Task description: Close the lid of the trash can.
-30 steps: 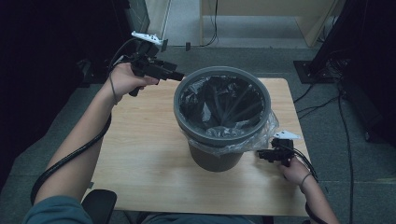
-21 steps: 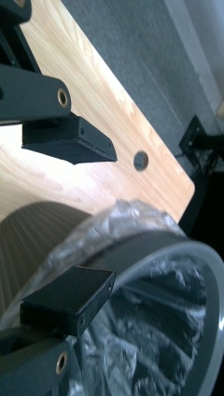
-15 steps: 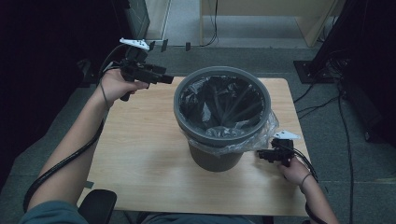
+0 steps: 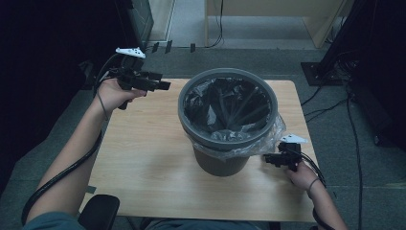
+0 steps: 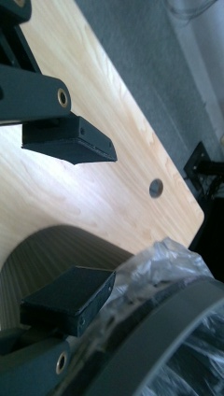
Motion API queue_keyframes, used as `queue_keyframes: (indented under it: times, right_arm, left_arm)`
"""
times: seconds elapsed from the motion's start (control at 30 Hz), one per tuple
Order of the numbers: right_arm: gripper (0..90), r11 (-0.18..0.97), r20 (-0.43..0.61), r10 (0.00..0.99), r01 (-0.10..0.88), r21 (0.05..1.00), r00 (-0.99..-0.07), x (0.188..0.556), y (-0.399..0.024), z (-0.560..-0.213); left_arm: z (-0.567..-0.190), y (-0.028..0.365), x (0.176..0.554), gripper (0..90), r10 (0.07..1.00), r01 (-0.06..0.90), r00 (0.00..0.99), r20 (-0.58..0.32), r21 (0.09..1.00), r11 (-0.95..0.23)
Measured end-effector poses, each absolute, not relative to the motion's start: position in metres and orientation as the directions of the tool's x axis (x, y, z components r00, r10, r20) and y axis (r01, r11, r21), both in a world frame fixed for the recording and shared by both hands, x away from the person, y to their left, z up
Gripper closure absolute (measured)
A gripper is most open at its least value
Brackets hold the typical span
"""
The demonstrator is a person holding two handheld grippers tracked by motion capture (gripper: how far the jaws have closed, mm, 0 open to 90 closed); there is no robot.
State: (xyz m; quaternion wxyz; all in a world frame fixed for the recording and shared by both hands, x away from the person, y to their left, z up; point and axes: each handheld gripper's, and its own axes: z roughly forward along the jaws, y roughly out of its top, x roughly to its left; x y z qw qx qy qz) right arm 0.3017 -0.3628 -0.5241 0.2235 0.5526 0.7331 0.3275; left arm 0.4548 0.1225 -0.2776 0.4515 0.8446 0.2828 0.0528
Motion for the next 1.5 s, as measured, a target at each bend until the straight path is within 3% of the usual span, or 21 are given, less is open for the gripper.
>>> queue_keyframes:
  times: [1.5]
  right_arm:
    - [9.9, 0.171, 0.035, 0.958, 0.664, 0.728, -0.285, 0.301, -0.362, -0.524]
  left_arm:
    - [-0.441, 0.131, 0.452, 35.8, 0.584, 0.509, 0.783, -0.214, 0.761, -0.403]
